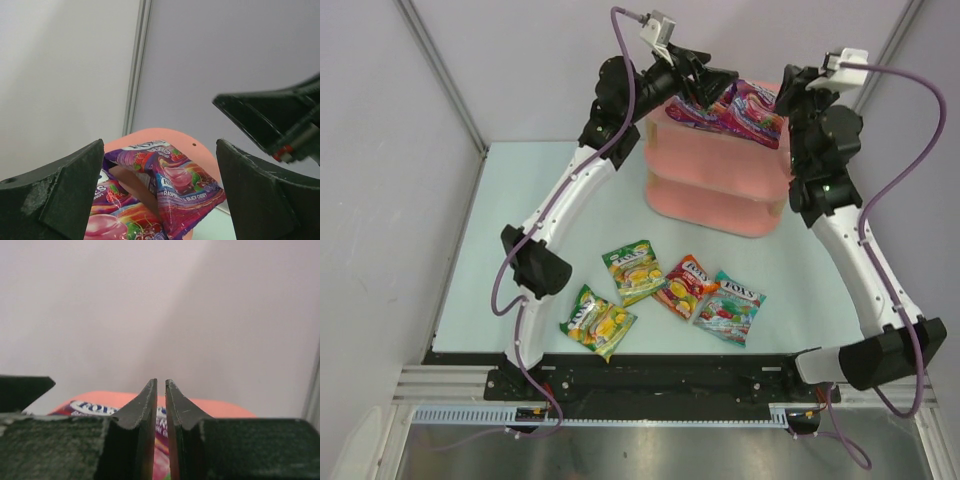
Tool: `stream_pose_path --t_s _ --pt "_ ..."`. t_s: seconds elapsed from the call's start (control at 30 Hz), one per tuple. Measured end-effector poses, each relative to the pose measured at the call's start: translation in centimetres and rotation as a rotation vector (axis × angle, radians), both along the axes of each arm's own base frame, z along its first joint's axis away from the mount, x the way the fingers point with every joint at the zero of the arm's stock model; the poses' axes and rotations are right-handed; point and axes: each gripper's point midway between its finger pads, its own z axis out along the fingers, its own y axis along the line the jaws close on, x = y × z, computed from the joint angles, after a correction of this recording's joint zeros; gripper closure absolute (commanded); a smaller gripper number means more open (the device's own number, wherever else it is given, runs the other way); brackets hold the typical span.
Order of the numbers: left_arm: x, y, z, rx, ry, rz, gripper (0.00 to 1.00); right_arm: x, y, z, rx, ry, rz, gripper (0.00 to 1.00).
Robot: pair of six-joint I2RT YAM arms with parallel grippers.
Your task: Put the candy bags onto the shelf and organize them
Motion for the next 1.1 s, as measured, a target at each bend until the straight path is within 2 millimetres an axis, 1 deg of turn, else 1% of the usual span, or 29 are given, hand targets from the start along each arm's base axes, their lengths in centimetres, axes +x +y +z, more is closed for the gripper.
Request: stream_pose_path --t_s 0.07,0.1,0.17,0.23,0.3,0.4,0.53,0.63,0.7,0.73,0.77,0.83,0.87,0.93,1.03,1.1 --pt "0.1 0.0 0.1 -0.007 -0.01 0.0 0.05 1.5 -0.3 0.9 0.004 -0.015 0.027 0.87" --pt "0.2 -0.1 0.0 -0.006 -0.01 0.0 0.07 2.3 -0.1 1.0 -0.005 -0.006 0.05 0.87" --pt "0.6 -0.3 -0.5 -0.003 -0.006 0.0 0.09 3.5 0.8 1.1 -0.023 0.002 0.096 0.88" --pt "1.0 -0.5 -1.3 0.005 0.004 -0.001 0.12 4.5 2.0 0.7 -0.04 0.025 0.145 0.88" --pt "1.5 -0.8 -2.3 0.017 0.018 0.0 0.13 5.2 2.8 -0.3 -0.051 0.054 0.178 0.89" --pt "2.3 -1.1 -3.8 0.047 0.031 0.012 0.13 6.1 3.7 -2.3 -0.064 0.109 0.214 0.89" --pt "2.9 -0.9 -4.4 0.065 0.029 0.025 0.15 7.3 4.2 -4.5 -0.068 0.164 0.222 0.89" --pt "3.3 -0.6 -5.0 0.074 0.034 0.034 0.17 8.3 4.3 -6.6 -0.067 0.212 0.223 0.9" --pt "3.7 -0.6 -6.0 0.087 0.045 0.037 0.19 8.8 4.5 -8.6 -0.062 0.255 0.225 0.9" --pt "4.0 -0.7 -6.8 0.096 0.057 0.039 0.21 9.0 4.5 -9.5 -0.06 0.269 0.226 0.9" --pt "4.2 -0.8 -7.7 0.108 0.07 0.04 0.24 9.1 4.5 -9.9 -0.056 0.269 0.227 0.89" --pt "4.6 -0.9 -8.7 0.117 0.072 0.042 0.27 9.0 4.5 -9.8 -0.051 0.253 0.227 0.88" --pt "4.6 -0.9 -8.8 0.117 0.067 0.042 0.3 9.0 4.4 -9.9 -0.047 0.249 0.227 0.88" --pt "4.6 -0.9 -8.8 0.117 0.06 0.043 0.34 8.9 4.4 -9.9 -0.042 0.237 0.227 0.87" --pt "4.7 -0.9 -8.9 0.118 0.054 0.047 0.38 9.0 4.3 -9.8 -0.038 0.231 0.228 0.85" --pt "4.7 -0.9 -8.9 0.117 0.049 0.048 0.39 9.0 4.1 -9.8 -0.038 0.228 0.229 0.84"
